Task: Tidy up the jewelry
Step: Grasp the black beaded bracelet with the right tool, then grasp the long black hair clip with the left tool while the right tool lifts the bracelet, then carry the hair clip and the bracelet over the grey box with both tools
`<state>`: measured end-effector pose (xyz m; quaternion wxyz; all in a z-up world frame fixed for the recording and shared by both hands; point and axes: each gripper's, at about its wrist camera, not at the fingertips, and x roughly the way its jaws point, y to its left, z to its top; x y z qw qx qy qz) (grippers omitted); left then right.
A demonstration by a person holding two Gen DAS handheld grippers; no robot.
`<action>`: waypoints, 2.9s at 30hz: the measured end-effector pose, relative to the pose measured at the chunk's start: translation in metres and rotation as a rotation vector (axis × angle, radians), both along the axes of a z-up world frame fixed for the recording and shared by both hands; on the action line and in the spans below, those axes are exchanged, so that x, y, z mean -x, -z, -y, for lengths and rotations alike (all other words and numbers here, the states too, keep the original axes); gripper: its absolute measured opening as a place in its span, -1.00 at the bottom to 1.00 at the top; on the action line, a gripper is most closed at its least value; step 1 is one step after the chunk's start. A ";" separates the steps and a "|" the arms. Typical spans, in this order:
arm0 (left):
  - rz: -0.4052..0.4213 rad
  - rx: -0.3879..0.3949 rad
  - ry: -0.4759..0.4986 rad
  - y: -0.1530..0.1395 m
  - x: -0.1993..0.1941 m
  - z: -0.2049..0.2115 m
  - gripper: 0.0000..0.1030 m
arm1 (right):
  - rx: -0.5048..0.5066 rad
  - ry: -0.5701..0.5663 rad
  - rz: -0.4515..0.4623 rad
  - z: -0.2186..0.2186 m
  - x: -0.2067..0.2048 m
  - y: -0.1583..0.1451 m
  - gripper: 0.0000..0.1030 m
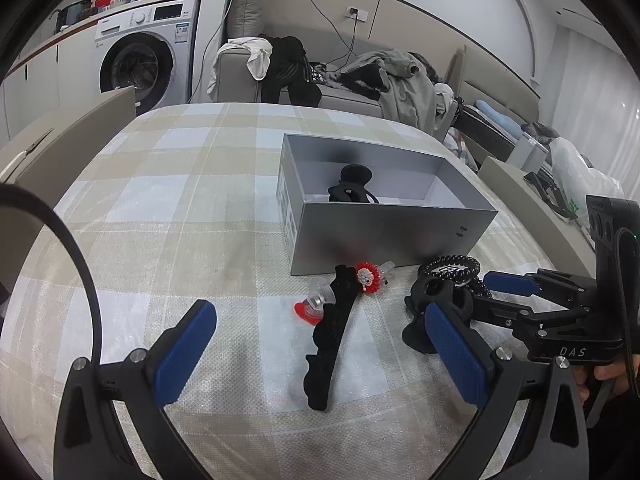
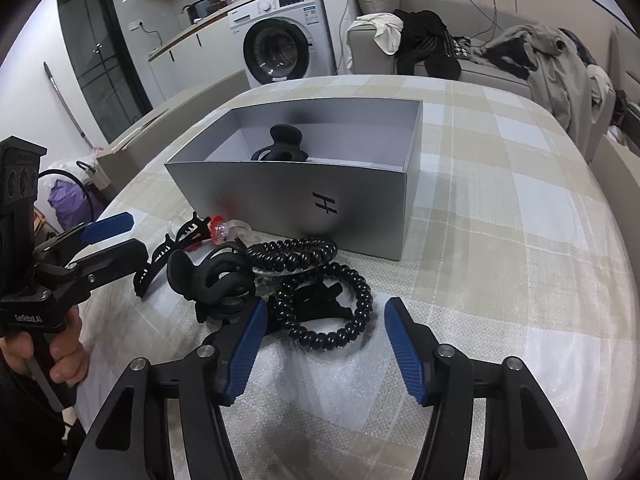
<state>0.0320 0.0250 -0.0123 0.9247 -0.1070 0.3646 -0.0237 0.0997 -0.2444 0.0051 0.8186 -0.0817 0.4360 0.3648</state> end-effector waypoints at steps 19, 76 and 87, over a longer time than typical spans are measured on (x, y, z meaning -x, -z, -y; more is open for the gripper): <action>-0.006 0.024 0.002 0.001 0.000 -0.002 0.97 | -0.026 0.002 -0.024 0.017 0.004 -0.002 -0.17; -0.074 0.048 0.099 -0.001 0.000 0.004 -0.84 | -0.312 0.072 -0.097 0.065 0.005 -0.029 -0.23; 0.056 0.061 0.133 -0.033 0.013 0.005 -0.84 | -0.369 0.055 -0.049 0.062 0.008 -0.049 -0.23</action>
